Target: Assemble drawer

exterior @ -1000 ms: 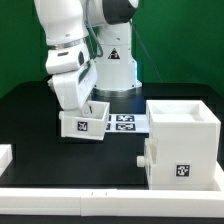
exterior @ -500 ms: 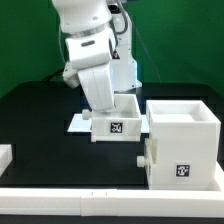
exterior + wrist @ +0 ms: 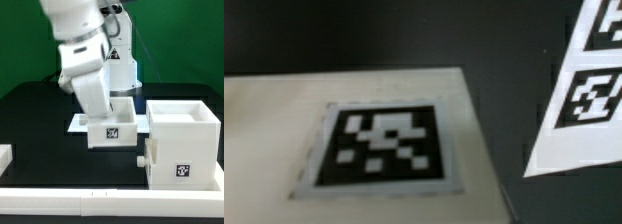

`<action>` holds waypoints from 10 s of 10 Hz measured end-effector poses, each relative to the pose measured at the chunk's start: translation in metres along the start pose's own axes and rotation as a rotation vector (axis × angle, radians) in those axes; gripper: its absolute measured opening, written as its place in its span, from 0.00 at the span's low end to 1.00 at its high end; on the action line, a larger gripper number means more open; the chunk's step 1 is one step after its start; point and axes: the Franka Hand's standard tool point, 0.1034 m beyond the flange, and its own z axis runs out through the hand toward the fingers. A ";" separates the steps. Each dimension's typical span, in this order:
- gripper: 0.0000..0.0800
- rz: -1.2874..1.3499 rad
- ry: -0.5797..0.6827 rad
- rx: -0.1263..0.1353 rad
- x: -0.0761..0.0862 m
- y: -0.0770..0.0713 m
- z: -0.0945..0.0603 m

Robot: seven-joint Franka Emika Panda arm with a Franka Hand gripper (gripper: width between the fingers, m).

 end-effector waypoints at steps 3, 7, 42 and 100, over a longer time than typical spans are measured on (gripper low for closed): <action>0.05 -0.021 0.104 0.048 0.011 0.043 -0.009; 0.05 -0.031 0.115 0.034 0.007 0.043 -0.011; 0.05 -0.033 -0.061 -0.287 -0.009 0.063 -0.001; 0.05 -0.113 0.150 -0.117 -0.002 0.051 0.000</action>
Offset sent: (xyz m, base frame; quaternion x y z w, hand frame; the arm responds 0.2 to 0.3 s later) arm 0.0272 0.0041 0.0361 -0.0549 0.0625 -0.0380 0.9958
